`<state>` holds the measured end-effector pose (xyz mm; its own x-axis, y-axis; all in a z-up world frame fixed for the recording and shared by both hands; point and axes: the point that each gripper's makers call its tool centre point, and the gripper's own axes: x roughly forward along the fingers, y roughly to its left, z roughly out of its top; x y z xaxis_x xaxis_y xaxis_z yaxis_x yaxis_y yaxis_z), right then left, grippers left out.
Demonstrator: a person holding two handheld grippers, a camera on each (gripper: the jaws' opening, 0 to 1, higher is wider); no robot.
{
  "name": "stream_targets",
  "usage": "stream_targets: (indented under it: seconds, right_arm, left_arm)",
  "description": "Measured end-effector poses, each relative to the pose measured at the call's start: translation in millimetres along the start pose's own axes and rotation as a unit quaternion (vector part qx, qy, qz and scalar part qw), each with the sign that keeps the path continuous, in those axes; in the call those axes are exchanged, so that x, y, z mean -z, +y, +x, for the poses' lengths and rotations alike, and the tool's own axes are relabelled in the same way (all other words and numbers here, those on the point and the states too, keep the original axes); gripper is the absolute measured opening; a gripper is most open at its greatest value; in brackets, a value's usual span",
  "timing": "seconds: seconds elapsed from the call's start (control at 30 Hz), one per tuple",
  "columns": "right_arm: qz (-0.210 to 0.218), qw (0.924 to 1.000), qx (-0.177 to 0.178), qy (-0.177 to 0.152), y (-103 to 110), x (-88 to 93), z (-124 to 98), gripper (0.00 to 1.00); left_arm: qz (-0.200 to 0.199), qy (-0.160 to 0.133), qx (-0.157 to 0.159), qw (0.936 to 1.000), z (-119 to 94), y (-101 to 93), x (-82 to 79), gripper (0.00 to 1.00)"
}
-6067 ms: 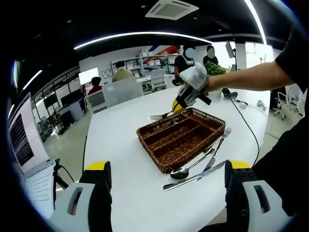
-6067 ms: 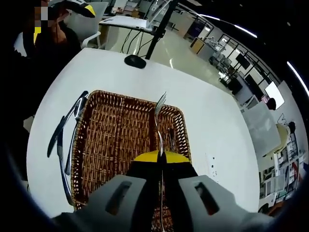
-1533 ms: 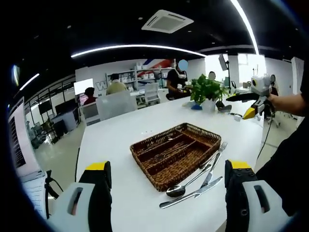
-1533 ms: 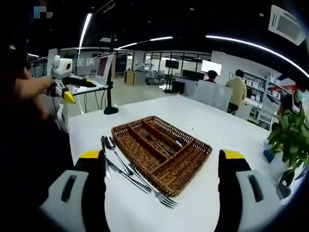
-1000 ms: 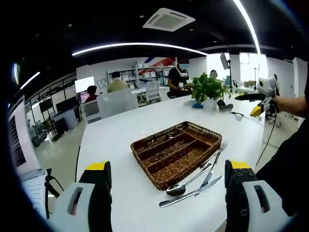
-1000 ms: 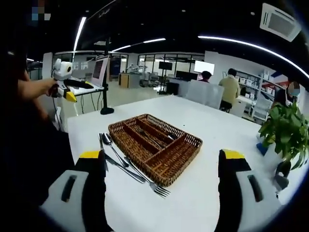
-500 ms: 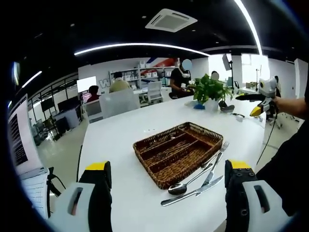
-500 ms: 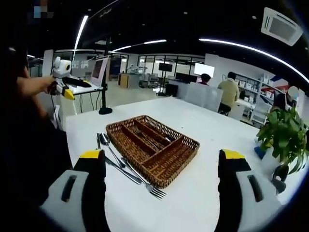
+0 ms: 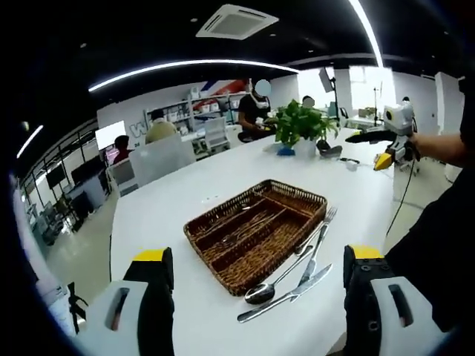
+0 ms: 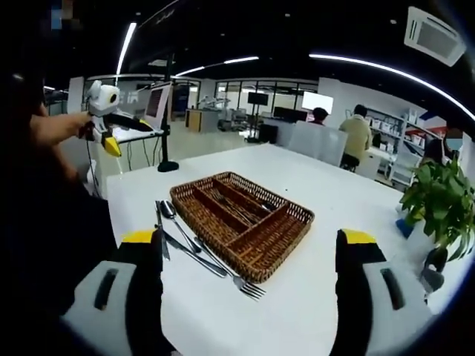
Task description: Arrange the knives, forks, and spoons in their matching storage slots by inserting each utensil handle-first until every utensil is classified and aligned in the correct compartment
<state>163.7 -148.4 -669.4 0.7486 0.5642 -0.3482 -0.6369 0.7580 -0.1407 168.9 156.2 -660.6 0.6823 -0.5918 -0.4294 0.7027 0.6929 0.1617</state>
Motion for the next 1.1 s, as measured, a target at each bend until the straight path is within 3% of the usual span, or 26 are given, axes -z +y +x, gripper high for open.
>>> stream_targets:
  seconds: [0.13, 0.33, 0.57, 0.77, 0.83, 0.97, 1.07, 1.1]
  right_arm:
    - [0.005, 1.0000, 0.008, 0.002, -5.9, 5.1, -4.1, 1.00]
    - [0.014, 0.9996, 0.023, -0.009, -13.7, 2.5, -14.0, 1.00]
    - [0.025, 0.9989, 0.034, -0.018, -22.8, 6.4, -25.8, 1.00]
    - [0.030, 0.9986, 0.041, -0.018, -25.2, 5.6, -33.9, 1.00]
    - [0.030, 0.9985, 0.044, -0.016, -29.0, 8.2, -35.9, 1.00]
    - [0.032, 0.9982, 0.049, -0.014, -32.4, 11.1, -37.3, 1.00]
    - [0.032, 0.9981, 0.050, -0.014, -32.6, 11.2, -38.0, 1.00]
    - [0.032, 0.9981, 0.051, -0.013, -34.1, 12.2, -39.1, 1.00]
  left_arm:
    - [0.043, 0.012, 0.021, 0.9988, 16.4, -11.6, -12.6, 0.99]
    - [0.068, -0.005, 0.046, 0.9966, 44.5, -22.8, -32.9, 0.99]
    - [0.104, -0.008, 0.057, 0.9929, 82.0, -36.8, -40.6, 0.99]
    - [0.144, -0.013, 0.047, 0.9883, 108.5, -43.6, -41.0, 0.98]
    - [0.138, -0.014, 0.063, 0.9883, 117.6, -53.3, -39.4, 0.95]
    - [0.135, 0.013, 0.095, 0.9862, 139.0, -74.7, -20.5, 0.94]
    - [0.129, 0.019, 0.107, 0.9856, 145.0, -84.1, -14.1, 0.88]
    - [0.131, 0.023, 0.126, 0.9830, 149.6, -96.0, -9.1, 0.84]
